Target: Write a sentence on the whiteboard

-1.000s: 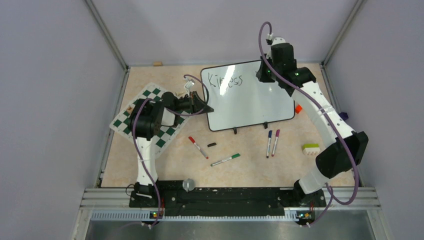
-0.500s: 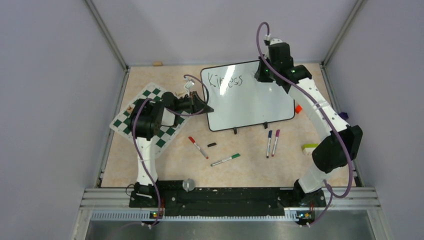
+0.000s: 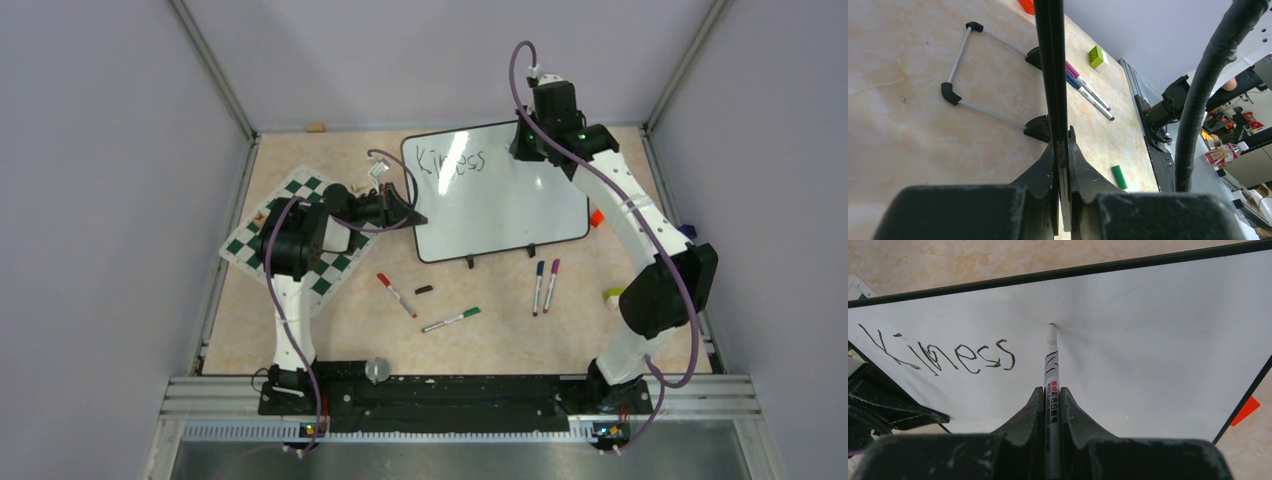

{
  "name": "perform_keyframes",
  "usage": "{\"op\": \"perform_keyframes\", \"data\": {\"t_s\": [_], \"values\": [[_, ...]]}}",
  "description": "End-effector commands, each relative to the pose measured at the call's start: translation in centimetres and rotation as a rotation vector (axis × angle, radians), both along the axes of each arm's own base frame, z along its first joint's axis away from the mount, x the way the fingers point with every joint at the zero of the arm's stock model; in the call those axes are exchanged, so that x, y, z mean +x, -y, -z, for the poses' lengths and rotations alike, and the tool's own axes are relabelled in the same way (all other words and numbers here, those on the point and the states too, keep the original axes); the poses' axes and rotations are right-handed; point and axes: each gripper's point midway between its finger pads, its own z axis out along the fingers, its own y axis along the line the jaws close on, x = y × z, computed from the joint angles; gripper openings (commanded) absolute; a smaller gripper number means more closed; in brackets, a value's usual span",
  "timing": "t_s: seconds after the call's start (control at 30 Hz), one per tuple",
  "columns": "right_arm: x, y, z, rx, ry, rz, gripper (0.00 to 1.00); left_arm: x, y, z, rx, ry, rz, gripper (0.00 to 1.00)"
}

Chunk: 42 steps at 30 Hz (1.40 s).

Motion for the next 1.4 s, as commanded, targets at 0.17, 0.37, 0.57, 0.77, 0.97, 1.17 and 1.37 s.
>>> {"op": "perform_keyframes", "data": {"t_s": [0.17, 0.37, 0.57, 0.77, 0.97, 1.17, 1.37], "values": [[0.7, 0.9, -1.5, -0.012, 0.040, 0.047, 0.00, -0.8, 0.1, -1.6, -0.011, 0.245, 0.043, 0.00], [0.5, -0.2, -1.6, 0.024, 0.032, -0.012, 0.00, -0.7, 0.1, -1.6, -0.012, 0.245, 0.040, 0.00], [0.6, 0.8, -1.4, 0.003, 0.036, 0.043, 0.00, -0.7, 0.0, -1.7, -0.012, 0.246, 0.039, 0.00], [0.4, -0.1, -1.7, 0.026, 0.037, -0.003, 0.00, -0.7, 0.1, -1.7, -0.013, 0.246, 0.037, 0.00], [-0.4, 0.5, -3.2, 0.027, 0.074, 0.000, 0.00, -0.6, 0.1, -1.6, -0.014, 0.243, 0.031, 0.00], [-1.8, 1.0, -3.5, 0.046, 0.085, -0.008, 0.00, -0.6, 0.1, -1.6, -0.015, 0.243, 0.024, 0.00], [-2.3, 1.2, -2.2, 0.041, 0.054, -0.010, 0.00, -0.6, 0.1, -1.6, -0.015, 0.247, 0.023, 0.00]]}}
